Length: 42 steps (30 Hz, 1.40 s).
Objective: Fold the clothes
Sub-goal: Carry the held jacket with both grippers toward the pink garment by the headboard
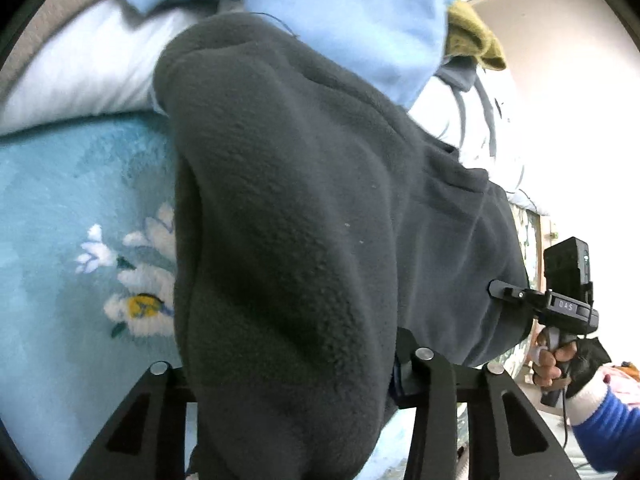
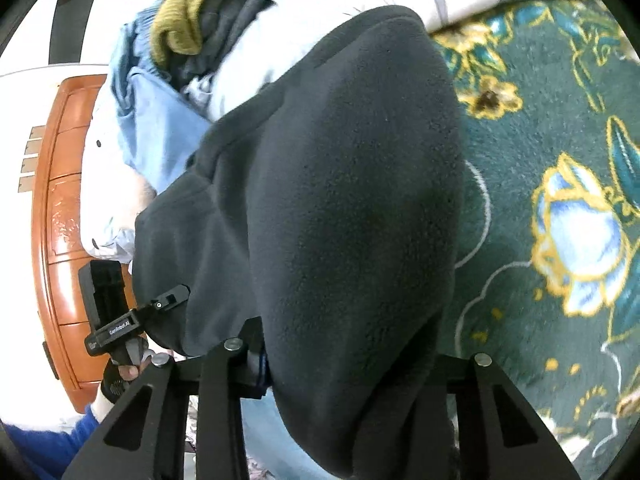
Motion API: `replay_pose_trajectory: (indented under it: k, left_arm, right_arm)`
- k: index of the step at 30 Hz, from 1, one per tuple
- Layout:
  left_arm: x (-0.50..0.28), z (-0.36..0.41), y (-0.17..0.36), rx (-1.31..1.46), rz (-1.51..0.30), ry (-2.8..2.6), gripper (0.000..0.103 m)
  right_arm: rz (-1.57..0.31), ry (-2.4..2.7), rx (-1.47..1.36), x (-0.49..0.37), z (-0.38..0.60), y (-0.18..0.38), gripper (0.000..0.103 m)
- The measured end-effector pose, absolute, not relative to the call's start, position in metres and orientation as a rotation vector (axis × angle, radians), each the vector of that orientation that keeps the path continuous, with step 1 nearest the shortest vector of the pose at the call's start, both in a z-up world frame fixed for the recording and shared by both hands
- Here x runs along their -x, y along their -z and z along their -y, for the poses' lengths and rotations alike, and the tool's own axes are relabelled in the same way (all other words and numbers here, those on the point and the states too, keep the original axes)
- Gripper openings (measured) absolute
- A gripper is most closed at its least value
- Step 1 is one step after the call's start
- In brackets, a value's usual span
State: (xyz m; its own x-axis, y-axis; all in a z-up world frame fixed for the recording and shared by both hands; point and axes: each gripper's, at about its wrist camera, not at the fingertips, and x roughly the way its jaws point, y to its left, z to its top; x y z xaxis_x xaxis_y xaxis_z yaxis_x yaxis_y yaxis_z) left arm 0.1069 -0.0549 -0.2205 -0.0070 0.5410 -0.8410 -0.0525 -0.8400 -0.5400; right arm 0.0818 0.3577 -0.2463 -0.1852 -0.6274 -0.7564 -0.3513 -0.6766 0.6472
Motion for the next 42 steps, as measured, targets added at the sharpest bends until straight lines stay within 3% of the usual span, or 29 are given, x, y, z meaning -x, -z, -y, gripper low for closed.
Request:
replay_pose_trajectory:
  k: [11, 26, 42]
  left_arm:
    - [-0.151, 0.083, 0.133, 1.786, 0.540, -1.924, 0.041]
    - [-0.286, 0.141, 0.083, 1.729, 0.722, -1.902, 0.041]
    - [-0.419, 0.244, 0.012, 1.606, 1.075, -2.254, 0.041]
  right_arm:
    - [1.054, 1.964, -1.859, -0.124, -0.323, 0.156, 0.037]
    - [0.912, 1.947, -1.867, -0.222, -0.245, 0.077, 0.037]
    - [0.528, 1.688, -1.689, -0.172, -0.126, 0.036, 0.037]
